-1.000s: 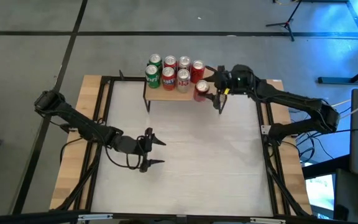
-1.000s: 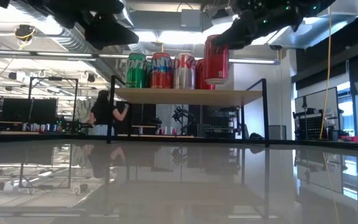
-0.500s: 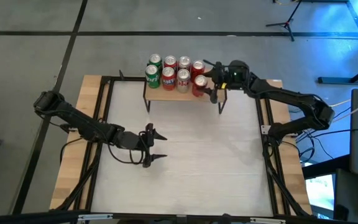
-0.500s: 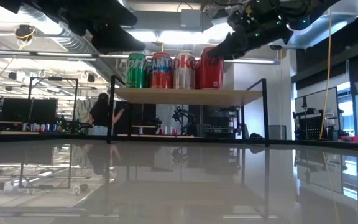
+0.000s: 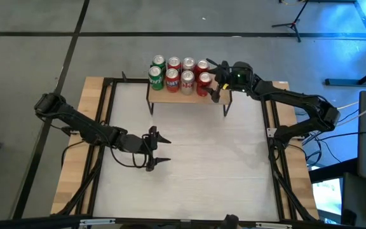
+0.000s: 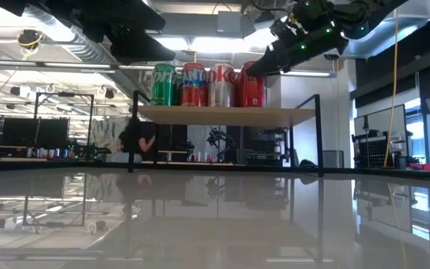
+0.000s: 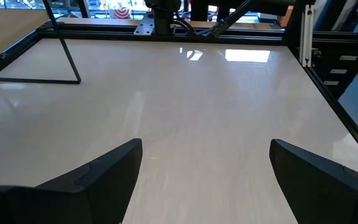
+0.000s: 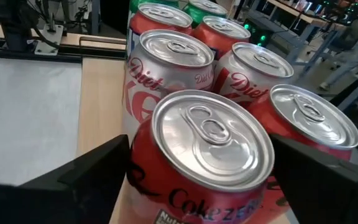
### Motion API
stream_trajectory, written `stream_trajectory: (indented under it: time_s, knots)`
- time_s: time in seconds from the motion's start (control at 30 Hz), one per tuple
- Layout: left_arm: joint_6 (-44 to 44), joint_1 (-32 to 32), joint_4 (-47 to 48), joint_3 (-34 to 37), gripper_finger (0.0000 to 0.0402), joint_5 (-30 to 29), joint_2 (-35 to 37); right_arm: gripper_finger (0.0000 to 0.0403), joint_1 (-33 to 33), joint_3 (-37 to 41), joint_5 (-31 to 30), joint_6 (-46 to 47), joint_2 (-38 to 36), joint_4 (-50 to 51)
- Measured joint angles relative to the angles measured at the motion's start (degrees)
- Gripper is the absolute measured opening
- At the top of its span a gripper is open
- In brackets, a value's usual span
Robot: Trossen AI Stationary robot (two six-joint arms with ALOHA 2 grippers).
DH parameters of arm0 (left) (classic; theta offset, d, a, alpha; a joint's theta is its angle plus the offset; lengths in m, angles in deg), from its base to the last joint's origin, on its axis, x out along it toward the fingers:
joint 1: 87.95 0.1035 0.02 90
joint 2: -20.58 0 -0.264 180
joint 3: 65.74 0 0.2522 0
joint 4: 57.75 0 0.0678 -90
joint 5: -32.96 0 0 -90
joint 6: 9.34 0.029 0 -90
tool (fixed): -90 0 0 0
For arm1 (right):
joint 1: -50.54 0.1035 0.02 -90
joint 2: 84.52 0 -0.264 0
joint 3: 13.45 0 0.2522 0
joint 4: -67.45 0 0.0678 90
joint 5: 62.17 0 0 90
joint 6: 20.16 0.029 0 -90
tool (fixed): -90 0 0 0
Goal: Place canned beverage on shelf
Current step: Put the red soda can on the shelf aligned with the other red soda can, then return to Home Position
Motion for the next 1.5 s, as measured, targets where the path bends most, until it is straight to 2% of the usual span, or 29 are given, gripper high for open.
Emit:
stream_trajectory:
  time_s: [0.33,0.57,0.7,0.97,1.17,1.3,1.5]
  knots:
    - [0.00,0.00,-0.17,0.00,0.0343,0.00,0.00,0.0355,0.04,0.00,3.48,1.44,-0.11,-0.35]
    - [-0.02,0.00,-0.16,0.00,0.0343,0.00,0.00,0.0355,0.07,0.00,2.89,1.71,-2.51,-0.61]
    - [0.00,0.00,-0.17,0.00,0.0343,-0.02,0.00,0.0355,0.05,0.02,0.04,1.79,-3.58,-0.81]
    - [0.00,0.00,-0.17,0.00,0.0343,-0.02,0.00,0.0355,0.07,0.04,0.46,2.64,-7.31,-0.46]
    - [-0.01,0.00,-0.17,0.00,0.0343,-0.04,0.00,0.0356,0.07,0.04,0.53,3.23,-12.89,10.40]
    - [0.00,0.00,-0.17,0.00,0.0343,-0.04,0.00,0.0356,0.07,0.17,0.53,3.23,-13.07,18.97]
    - [0.00,0.00,-0.19,0.00,0.0343,-0.07,0.00,0.0356,0.07,3.95,-0.25,4.97,-9.96,14.86]
